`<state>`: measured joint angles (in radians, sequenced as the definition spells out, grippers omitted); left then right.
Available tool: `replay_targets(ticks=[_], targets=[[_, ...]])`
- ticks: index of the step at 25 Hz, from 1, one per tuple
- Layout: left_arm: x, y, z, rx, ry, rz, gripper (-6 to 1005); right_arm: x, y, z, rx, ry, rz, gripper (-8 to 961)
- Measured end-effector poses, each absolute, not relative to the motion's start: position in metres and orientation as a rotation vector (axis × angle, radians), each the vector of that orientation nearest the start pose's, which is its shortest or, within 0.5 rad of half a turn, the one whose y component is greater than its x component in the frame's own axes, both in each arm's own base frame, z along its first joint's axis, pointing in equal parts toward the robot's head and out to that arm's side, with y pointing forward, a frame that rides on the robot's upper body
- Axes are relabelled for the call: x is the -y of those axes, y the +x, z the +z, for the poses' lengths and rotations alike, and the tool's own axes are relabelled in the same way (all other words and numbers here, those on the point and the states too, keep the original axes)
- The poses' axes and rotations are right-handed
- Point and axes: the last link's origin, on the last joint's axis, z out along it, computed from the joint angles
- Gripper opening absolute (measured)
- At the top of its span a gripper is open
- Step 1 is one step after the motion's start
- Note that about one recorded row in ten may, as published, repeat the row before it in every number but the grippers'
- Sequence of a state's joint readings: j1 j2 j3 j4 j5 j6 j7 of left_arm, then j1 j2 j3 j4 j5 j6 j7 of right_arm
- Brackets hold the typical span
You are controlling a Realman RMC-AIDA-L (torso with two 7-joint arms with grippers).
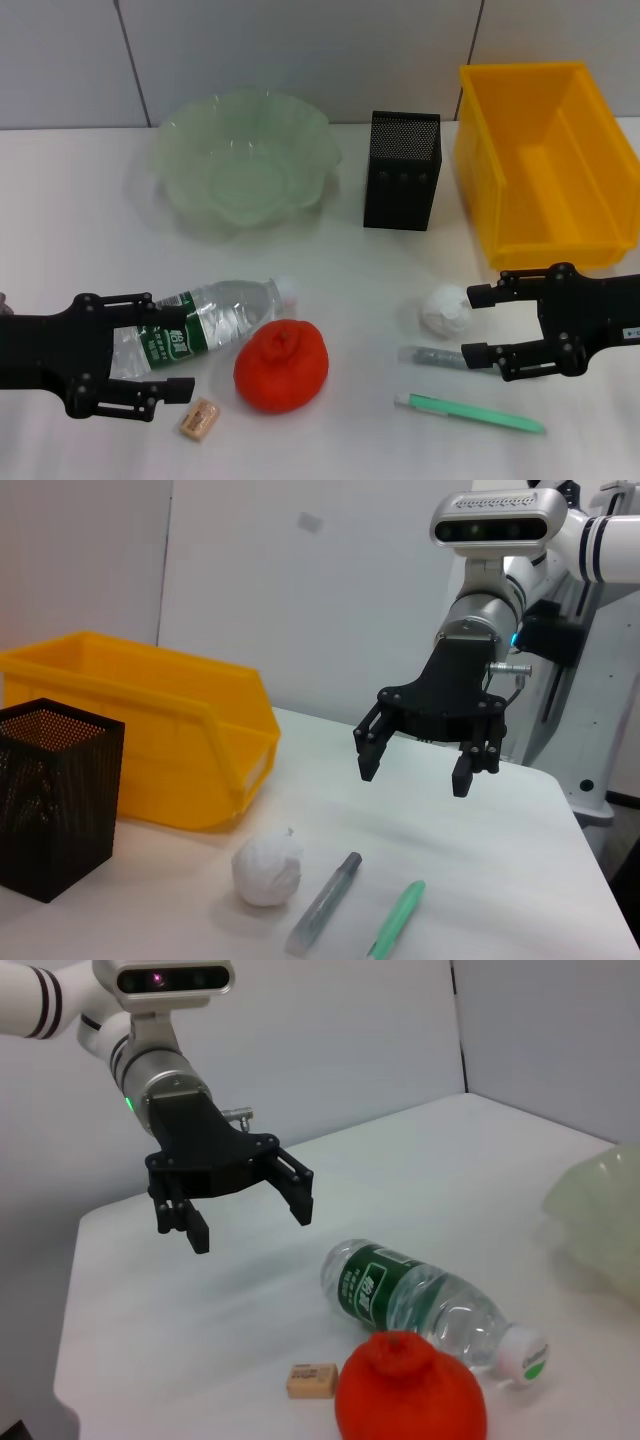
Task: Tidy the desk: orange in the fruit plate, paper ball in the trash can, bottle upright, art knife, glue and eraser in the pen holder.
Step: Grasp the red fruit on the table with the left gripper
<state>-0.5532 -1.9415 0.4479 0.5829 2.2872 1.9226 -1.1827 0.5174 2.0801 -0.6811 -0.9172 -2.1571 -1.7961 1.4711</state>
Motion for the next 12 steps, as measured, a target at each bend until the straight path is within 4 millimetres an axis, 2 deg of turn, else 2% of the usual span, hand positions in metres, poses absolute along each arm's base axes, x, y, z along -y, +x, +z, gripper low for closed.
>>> replay_targets(ticks=[12], targets=[[-0.2955, -0.2876, 0.0499, 0.412, -2.947, -0.673, 846, -0.3162, 0.2475, 0.0332, -0.469, -2.924, 0.521, 758]])
